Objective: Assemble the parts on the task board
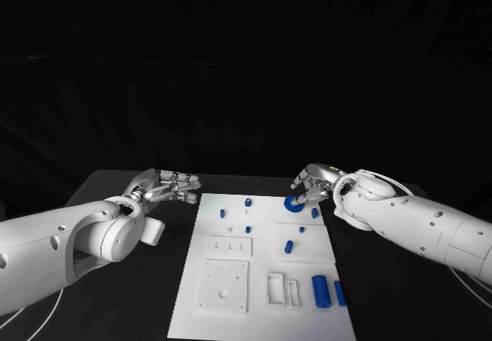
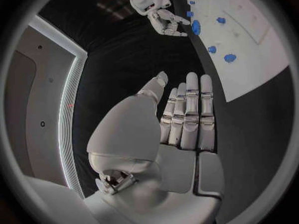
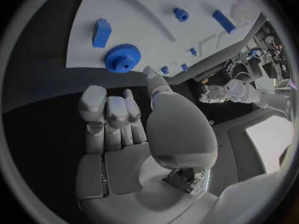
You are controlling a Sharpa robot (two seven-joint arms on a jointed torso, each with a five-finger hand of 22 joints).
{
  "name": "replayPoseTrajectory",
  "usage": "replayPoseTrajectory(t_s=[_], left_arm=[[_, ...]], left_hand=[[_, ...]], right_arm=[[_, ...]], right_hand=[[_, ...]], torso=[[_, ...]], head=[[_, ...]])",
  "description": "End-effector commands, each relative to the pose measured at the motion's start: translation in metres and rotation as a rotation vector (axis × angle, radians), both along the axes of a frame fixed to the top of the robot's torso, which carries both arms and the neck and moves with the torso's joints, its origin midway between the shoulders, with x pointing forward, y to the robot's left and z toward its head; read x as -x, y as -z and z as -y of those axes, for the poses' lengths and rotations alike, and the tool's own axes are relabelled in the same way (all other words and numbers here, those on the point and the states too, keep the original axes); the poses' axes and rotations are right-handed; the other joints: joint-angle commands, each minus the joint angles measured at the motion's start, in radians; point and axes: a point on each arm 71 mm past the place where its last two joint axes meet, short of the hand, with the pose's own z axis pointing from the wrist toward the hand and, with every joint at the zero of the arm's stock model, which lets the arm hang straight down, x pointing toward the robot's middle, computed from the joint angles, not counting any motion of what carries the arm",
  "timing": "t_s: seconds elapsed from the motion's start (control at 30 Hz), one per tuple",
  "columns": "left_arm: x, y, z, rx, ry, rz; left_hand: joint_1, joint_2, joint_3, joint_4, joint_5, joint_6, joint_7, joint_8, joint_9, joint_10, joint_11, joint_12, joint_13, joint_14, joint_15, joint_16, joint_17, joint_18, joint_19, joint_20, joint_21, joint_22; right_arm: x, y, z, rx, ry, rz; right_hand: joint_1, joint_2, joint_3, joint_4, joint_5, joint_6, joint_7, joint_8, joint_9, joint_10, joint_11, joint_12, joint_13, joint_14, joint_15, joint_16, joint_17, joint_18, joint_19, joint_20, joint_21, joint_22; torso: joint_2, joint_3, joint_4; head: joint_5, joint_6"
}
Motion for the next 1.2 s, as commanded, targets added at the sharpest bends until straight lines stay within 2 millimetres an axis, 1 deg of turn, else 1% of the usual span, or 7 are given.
replayPoseTrajectory(t_s=[0.03,0.17,0.3,0.5,0.9,1.03,1.2], left_arm=[[0.000,-0.002,0.003,0.005,0.021,0.008],[0.001,-0.002,0.003,0.005,0.022,0.008],[0.001,-0.002,0.002,0.004,0.021,0.008],[0.001,-0.002,0.002,0.003,0.023,0.008],[0.002,-0.002,0.003,0.003,0.026,0.008],[0.003,-0.002,0.003,0.003,0.026,0.007],[0.003,-0.002,0.002,0.002,0.026,0.008]], left_hand=[[-0.001,0.005,0.003,-0.005,0.000,-0.004,-0.003,-0.004,0.000,0.002,-0.002,-0.002,0.001,0.005,0.002,-0.003,-0.001,0.012,-0.002,-0.001,0.002,0.001],[-0.001,0.005,0.003,-0.005,0.000,-0.004,-0.003,-0.004,0.000,0.002,-0.002,-0.002,0.001,0.005,0.002,-0.003,-0.001,0.012,-0.002,-0.001,0.002,0.001],[-0.001,0.005,0.003,-0.005,0.000,-0.004,-0.003,-0.004,0.000,0.002,-0.002,-0.002,0.001,0.005,0.002,-0.003,-0.001,0.012,-0.002,-0.001,0.002,0.001],[-0.003,0.005,0.005,-0.007,0.000,-0.004,-0.003,-0.003,0.000,0.000,-0.002,-0.002,0.001,0.005,0.002,-0.002,0.000,0.012,-0.004,-0.001,0.004,0.004],[-0.005,0.005,0.005,-0.006,0.000,-0.004,-0.003,-0.003,0.000,0.000,-0.002,-0.002,0.001,0.005,0.002,-0.002,0.000,0.012,-0.004,0.000,0.005,0.005],[-0.005,0.005,0.005,-0.006,0.000,-0.004,-0.003,-0.003,0.000,0.000,-0.002,-0.002,0.001,0.005,0.002,-0.002,0.000,0.012,-0.004,0.000,0.005,0.005],[-0.005,0.005,0.005,-0.006,0.000,-0.004,-0.003,-0.003,0.000,0.000,-0.002,-0.002,0.001,0.005,0.002,-0.002,0.000,0.012,-0.004,0.000,0.005,0.005]], right_arm=[[-0.001,0.006,0.000,0.035,-0.008,-0.054],[-0.001,0.011,0.002,0.044,-0.001,-0.063],[-0.002,0.016,0.004,0.048,0.006,-0.067],[-0.003,0.019,0.006,0.048,0.016,-0.064],[-0.004,0.026,0.007,0.046,0.022,-0.079],[-0.004,0.027,0.006,0.041,0.021,-0.082],[-0.004,0.028,0.005,0.034,0.021,-0.093]], right_hand=[[0.002,-0.005,0.007,0.003,0.007,-0.002,0.000,0.003,0.001,0.009,0.002,0.008,0.006,0.008,0.003,0.008,0.009,0.009,0.052,0.009,0.009,0.108],[0.001,-0.005,0.014,0.001,0.016,-0.003,0.000,0.002,0.000,0.012,0.002,0.015,0.013,0.009,0.003,0.010,0.017,0.008,0.052,0.010,0.015,0.109],[-0.001,-0.003,0.021,-0.002,0.015,-0.002,0.000,0.003,0.000,0.014,0.003,0.018,0.017,0.010,0.004,0.010,0.023,0.008,0.051,0.010,0.020,0.109],[-0.003,0.000,0.029,-0.005,0.021,-0.004,0.001,0.003,0.000,0.015,0.003,0.019,0.018,0.010,0.004,0.009,0.026,0.007,0.051,0.010,0.024,0.110],[-0.014,0.007,0.047,-0.013,0.026,-0.003,0.001,0.003,0.000,0.016,0.003,0.020,0.021,0.011,0.004,0.009,0.034,0.006,0.049,0.010,0.031,0.111],[-0.028,0.011,0.051,-0.006,0.040,0.000,0.000,0.003,0.000,0.016,0.002,0.020,0.021,0.012,0.003,0.008,0.035,0.006,0.049,0.010,0.032,0.111],[-0.045,0.008,0.049,0.010,0.056,0.000,-0.002,0.002,0.000,0.019,0.001,0.022,0.023,0.013,0.002,0.011,0.040,0.004,0.049,0.009,0.039,0.112]], torso=[[0.000,-0.0026,0.0023],[0.000,-0.0013,0.0026],[0.001,-0.0001,-0.0013],[0.000,-0.0015,0.0013],[0.000,-0.0017,-0.0009],[-0.002,-0.0022,0.0011],[-0.001,-0.0032,0.0003]], head=[[-0.003,-0.002],[-0.003,-0.004],[-0.004,-0.006],[-0.006,-0.006],[-0.004,-0.007],[-0.005,-0.010],[-0.004,-0.012]])
